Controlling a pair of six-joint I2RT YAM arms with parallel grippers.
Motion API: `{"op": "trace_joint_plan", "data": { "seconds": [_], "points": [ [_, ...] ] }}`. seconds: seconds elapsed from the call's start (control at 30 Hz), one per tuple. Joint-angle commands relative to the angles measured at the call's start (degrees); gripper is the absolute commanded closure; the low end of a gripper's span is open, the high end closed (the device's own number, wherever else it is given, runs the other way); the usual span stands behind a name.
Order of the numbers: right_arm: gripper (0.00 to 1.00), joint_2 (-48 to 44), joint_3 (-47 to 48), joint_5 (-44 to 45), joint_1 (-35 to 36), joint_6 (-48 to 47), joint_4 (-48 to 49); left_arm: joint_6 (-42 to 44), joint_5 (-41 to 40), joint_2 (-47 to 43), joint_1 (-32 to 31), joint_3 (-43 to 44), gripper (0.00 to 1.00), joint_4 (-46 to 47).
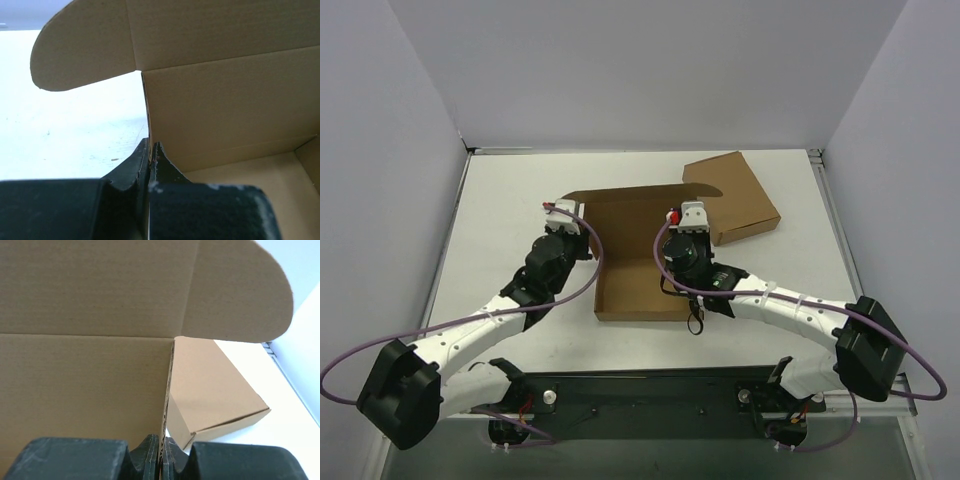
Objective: Fold the paper box
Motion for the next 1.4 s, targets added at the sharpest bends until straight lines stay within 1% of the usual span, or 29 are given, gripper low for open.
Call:
{"op": "trace_joint_plan", "data": {
  "seconds": [0.0, 0.3, 0.43, 0.47, 0.57, 0.6, 0.73, 0.8, 0.83, 0.87, 0.9, 0.93, 0.97, 1.0, 1.03, 1.07, 1.13, 1.17, 1.23, 1.27, 1.3, 1.37],
  "points": [
    [1.0, -0.5, -2.65, -5.23, 3.87, 5.83, 6.95, -2.41, 6.86, 0.37, -4.76, -1.5, 1.0, 4.85],
    [1.0, -3.75, -10.11, -0.74, 6.77, 11.45, 3.96, -6.18, 1.41, -2.79, -9.95, -9.59, 1.0, 9.41],
    [0.99, -3.49, -11.09, 1.27, 7.83, 15.05, -0.08, -7.15, -0.88, -2.79, -12.5, -12.3, 1.0, 9.33],
    [0.98, -3.4, -11.09, 1.63, 8.0, 17.32, -1.04, -7.85, -1.23, -2.97, -13.02, -12.92, 1.0, 9.42],
    [0.97, -3.4, -12.05, 2.77, 8.79, 21.98, -4.39, -9.0, -4.13, -4.11, -15.66, -15.82, 1.0, 9.42],
    [0.97, -3.58, -12.84, 3.12, 9.06, 22.79, -5.35, -9.09, -6.31, -4.37, -16.36, -16.53, 1.0, 9.33],
    [0.95, -4.45, -13.99, 5.76, 11.69, 27.0, -8.95, -9.88, -10.89, -5.52, -20.49, -18.99, 1.0, 8.19],
    [0.91, -4.81, -13.47, 7.51, 12.48, 30.5, -13.41, -9.79, -12.65, -5.61, -21.81, -20.13, 1.0, 8.02],
    [0.89, -5.33, -13.12, 8.22, 13.01, 31.57, -15.18, -9.45, -14.92, -5.52, -22.6, -20.31, 1.0, 7.84],
    [0.84, -5.68, -12.94, 9.18, 13.97, 32.72, -16.94, -9.27, -16.16, -5.61, -23.92, -20.49, 1.0, 7.32],
    [0.81, -5.95, -12.5, 9.71, 14.68, 34.03, -21.05, -9.27, -17.65, -5.52, -24.54, -20.75, 1.0, 6.88],
    [0.78, -6.73, -11.89, 10.33, 15.29, 36.39, -23.09, -9.27, -20.28, -5.78, -25.07, -20.67, 1.0, 6.18],
    [0.67, -7.26, -11.53, 10.94, 17.21, 37.98, -25.2, -9.35, -21.61, -5.87, -26.03, -20.67, 1.0, 4.95],
    [0.62, -7.62, -11.44, 12.95, 18.28, 39.31, -29.14, -9.35, -22.49, -6.05, -26.3, -20.67, 1.0, 4.42],
    [0.52, -8.58, -11.09, 13.84, 19.42, 42.36, -31.18, -9.35, -23.2, -6.31, -26.65, -20.67, 1.0, 3.98],
    [0.48, -9.02, -10.92, 14.89, 21.87, 43.79, -35.11, -9.35, -24.42, -6.48, -27.0, -20.58, 1.0, 3.01],
    [0.4, -9.99, -10.3, 17.44, 24.34, 47.3, -39.88, -9.53, -25.48, -6.57, -27.44, -20.32, 1.0, 2.3],
    [0.38, -10.08, -9.6, 18.06, 25.66, 50.28, -44.25, -9.62, -26.53, -6.57, -27.62, -20.31, 1.0, 1.61],
    [0.34, -10.08, -8.63, 19.55, 29.35, 53.28, -48.75, -10.23, -27.33, -6.31, -28.06, -20.23, 1.0, 1.25],
    [0.33, -9.91, -7.67, 19.91, 30.67, 57.03, -53.48, -10.49, -28.12, -6.14, -28.32, -20.23, 1.0, 0.73],
    [0.32, -9.64, -7.31, 20.35, 33.55, 58.2, -55.35, -10.67, -28.48, -5.87, -28.5, -20.14, 1.0, 0.72],
    [0.27, -8.68, -6.52, 20.97, 36.29, 60.75, -59.73, -11.37, -29.35, -5.0, -28.85, -19.79, 1.0, 0.02]
  ]
}}
